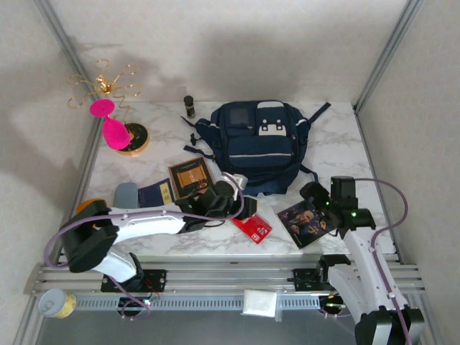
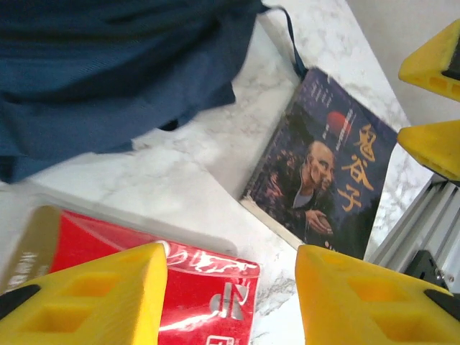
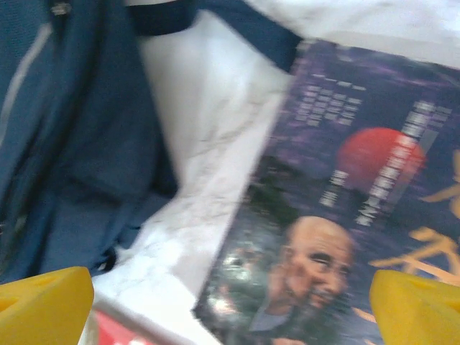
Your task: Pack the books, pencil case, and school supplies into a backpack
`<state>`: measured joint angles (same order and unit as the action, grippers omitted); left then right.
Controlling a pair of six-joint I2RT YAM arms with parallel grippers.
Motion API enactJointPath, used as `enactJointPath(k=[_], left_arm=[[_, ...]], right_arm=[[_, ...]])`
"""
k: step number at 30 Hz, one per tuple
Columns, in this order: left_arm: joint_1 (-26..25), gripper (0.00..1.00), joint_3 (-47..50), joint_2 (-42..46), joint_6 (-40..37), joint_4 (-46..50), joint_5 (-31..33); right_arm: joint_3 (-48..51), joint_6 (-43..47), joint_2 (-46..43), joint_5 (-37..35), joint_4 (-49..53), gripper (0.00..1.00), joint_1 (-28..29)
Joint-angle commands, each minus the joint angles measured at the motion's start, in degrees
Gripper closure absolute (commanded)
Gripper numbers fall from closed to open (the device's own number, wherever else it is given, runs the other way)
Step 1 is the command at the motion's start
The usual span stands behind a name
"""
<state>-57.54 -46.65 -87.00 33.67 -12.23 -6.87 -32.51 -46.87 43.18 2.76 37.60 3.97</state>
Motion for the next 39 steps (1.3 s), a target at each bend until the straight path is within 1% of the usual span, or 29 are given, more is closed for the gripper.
enactJointPath(k=[1, 5, 8, 13, 15, 18, 21, 25, 28, 32, 36, 38, 39], left_arm=[[-2.7, 0.48, -5.2, -4.8, -1.8, -1.0, -0.2], [-4.3, 0.46, -8.7, -10.0, -0.8, -2.5, 0.7], [-4.9, 0.44, -9.6, -11.4, -0.3, -3.5, 1.3], [-5.0, 0.43, -10.1, -12.8, 0.1, -3.8, 1.8], [-5.0, 0.41, -10.1, -13.0, 0.2, -4.1, 1.8], [-5.0, 0.38, -10.1, -13.0, 0.1, -3.8, 2.2], [-5.0, 0.34, -9.9, -12.6, -0.1, -3.6, 3.4], [-4.9, 0.32, -10.5, -12.8, -0.7, -2.5, 4.6], [-4.5, 0.31, -10.0, -12.8, -0.1, -3.6, 4.7], [-3.8, 0.3, -10.0, -13.0, 0.6, -3.6, 4.9], [-2.8, 0.29, -10.0, -13.4, 1.9, -4.2, 4.9], [-2.2, 0.28, -10.7, -14.2, 2.2, -4.1, 4.3], [-2.1, 0.28, -11.1, -14.6, 2.4, -4.1, 4.0]], right_arm=[[2.9, -4.7, -0.4, -6.7, 2.5, 0.01, -3.0], [4.8, -2.0, 2.4, -5.2, -2.9, 0.01, -10.5], [4.9, 0.3, 6.8, -2.4, -4.6, 0.01, -16.8], [7.7, -2.2, 7.1, -4.4, -7.3, 0.01, -19.5], [9.0, -2.3, 7.6, -5.2, -8.3, 0.01, -19.8], [10.7, -2.0, 9.2, -3.7, -10.9, 0.01, -20.1], [11.8, -0.5, 10.4, -0.3, -15.3, 0.01, -19.9], [11.0, 2.6, 14.4, 4.8, -20.5, 0.01, -18.6], [9.3, 4.1, 17.8, 8.3, -24.6, 0.01, -16.9], [4.4, 7.1, 23.1, 9.3, -26.8, 0.01, -13.7], [0.2, 10.5, 27.1, 11.5, -28.5, 0.01, -13.2], [-2.0, 11.6, 28.4, 11.5, -27.4, 0.01, -13.2], [-3.3, 11.5, 28.8, 9.5, -24.9, 0.01, -13.3]])
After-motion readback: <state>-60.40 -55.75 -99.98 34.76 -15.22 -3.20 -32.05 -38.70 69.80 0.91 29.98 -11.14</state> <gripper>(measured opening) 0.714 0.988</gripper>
